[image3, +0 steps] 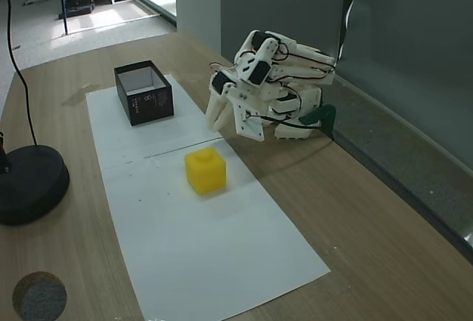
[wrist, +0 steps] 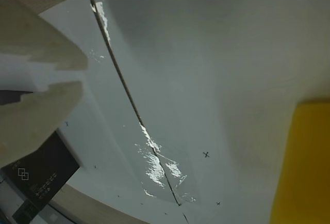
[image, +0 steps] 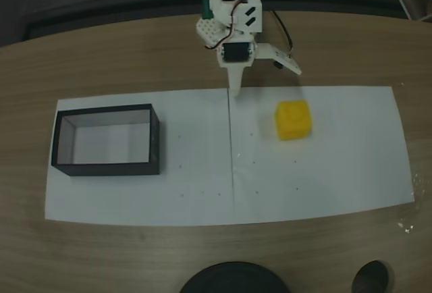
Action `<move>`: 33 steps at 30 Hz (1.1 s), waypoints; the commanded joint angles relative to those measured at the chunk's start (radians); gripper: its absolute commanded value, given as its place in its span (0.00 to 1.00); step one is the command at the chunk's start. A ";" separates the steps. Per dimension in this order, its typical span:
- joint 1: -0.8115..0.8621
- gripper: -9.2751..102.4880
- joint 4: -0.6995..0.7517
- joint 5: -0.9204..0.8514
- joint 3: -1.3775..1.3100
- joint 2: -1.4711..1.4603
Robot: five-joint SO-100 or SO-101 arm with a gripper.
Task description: Grab a yellow square and put it in the box.
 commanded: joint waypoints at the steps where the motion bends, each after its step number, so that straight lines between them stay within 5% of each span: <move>1: 0.000 0.08 0.011 0.000 -0.057 0.025; 25: -0.002 0.08 0.005 0.000 -0.057 0.025; 33: 0.023 0.11 -0.291 -0.009 -0.081 0.026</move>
